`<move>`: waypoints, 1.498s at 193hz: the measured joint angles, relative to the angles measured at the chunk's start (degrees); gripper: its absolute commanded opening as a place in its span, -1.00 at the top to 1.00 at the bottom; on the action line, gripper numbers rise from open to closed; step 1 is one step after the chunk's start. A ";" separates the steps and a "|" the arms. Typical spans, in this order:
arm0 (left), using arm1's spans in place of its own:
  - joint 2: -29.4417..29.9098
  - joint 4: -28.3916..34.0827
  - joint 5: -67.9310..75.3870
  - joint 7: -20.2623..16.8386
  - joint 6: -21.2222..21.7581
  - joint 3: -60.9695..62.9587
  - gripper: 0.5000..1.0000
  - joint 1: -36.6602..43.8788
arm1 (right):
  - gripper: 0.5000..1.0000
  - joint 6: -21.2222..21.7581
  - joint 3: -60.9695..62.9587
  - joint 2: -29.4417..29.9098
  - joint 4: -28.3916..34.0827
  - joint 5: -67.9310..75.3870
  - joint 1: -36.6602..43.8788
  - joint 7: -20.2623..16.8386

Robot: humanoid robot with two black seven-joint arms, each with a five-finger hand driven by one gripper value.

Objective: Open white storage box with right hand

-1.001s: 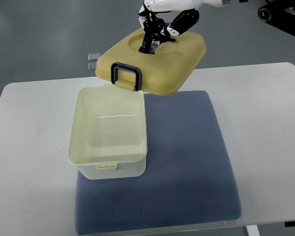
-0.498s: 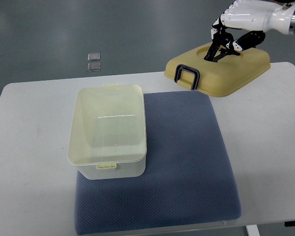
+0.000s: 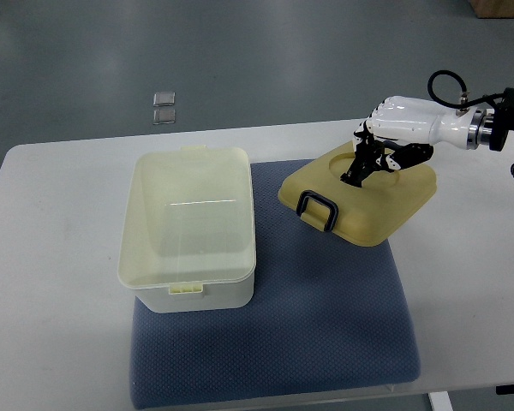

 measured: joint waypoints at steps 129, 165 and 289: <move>0.00 0.00 0.00 0.00 0.00 0.00 -1.00 0.00 | -0.71 -0.50 0.94 3.02 0.33 1.60 -1.68 0.00; 0.00 0.00 0.00 0.00 0.00 0.00 -1.00 0.00 | -0.72 -0.34 1.85 2.68 0.40 2.83 -1.39 0.00; 0.00 0.00 0.00 0.00 0.00 0.00 -1.00 0.00 | -0.75 24.14 13.81 4.92 -1.67 74.44 -3.72 -13.93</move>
